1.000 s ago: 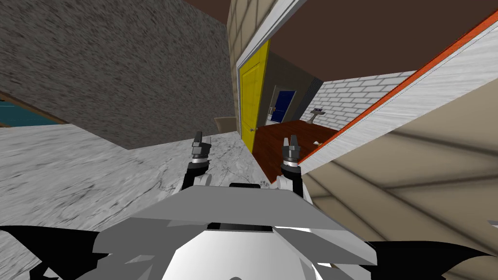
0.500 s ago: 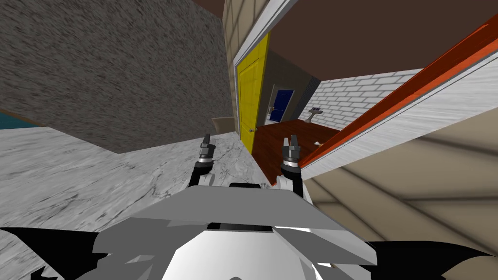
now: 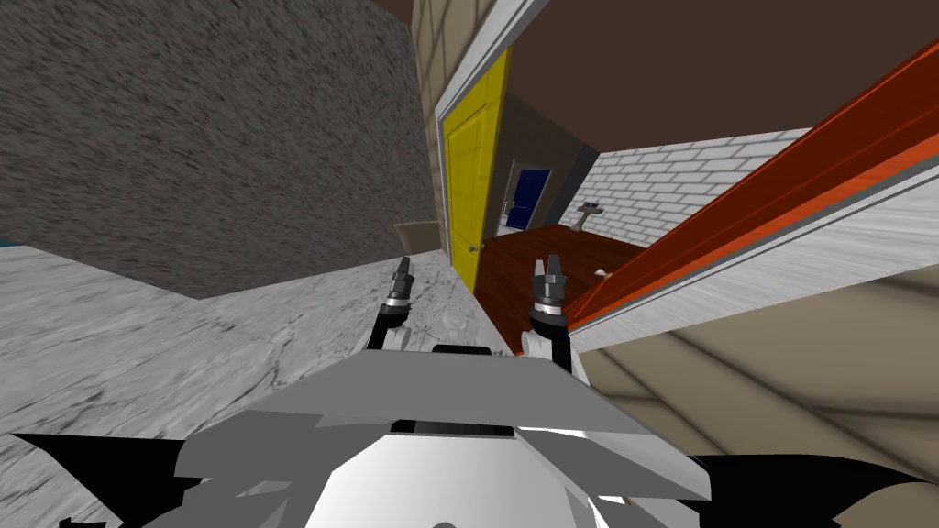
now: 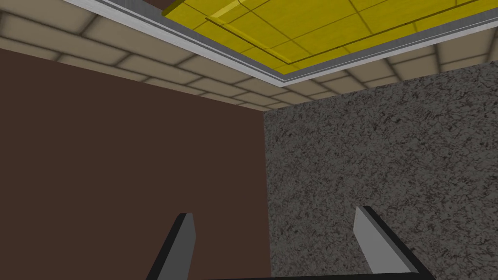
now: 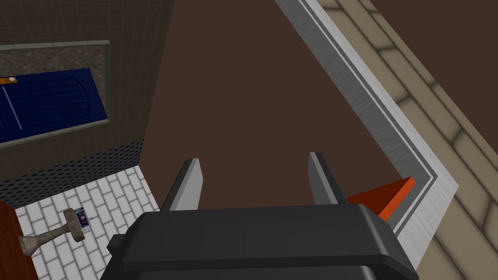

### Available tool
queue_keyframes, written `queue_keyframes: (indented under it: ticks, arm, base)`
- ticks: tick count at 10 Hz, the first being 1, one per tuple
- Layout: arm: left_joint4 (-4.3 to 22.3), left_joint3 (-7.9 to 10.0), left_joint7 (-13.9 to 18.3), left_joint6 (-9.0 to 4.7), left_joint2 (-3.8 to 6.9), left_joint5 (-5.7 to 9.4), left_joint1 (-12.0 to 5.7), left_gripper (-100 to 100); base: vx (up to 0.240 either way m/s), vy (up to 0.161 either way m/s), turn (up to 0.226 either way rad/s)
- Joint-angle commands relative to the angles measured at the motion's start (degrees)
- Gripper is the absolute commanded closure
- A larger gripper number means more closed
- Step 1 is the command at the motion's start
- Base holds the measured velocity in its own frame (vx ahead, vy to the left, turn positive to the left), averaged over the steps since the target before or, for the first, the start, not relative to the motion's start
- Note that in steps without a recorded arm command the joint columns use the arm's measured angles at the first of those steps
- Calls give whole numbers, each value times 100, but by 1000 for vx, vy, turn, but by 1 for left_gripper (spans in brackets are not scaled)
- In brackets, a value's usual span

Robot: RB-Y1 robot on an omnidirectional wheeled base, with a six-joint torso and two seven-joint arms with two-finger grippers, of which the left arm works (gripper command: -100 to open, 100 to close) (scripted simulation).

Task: Push the door open

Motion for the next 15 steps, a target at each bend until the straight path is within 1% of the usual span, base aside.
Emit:
queue_keyframes:
  ticks: [1,15]
  arm:
    - [150,-81,-160,-33,24,-16,-56,-100]
    - [1701,-724,-1531,-364,240,-123,-714,-100]
  base:
    - [93,30,-51]
    - [94,36,-53]
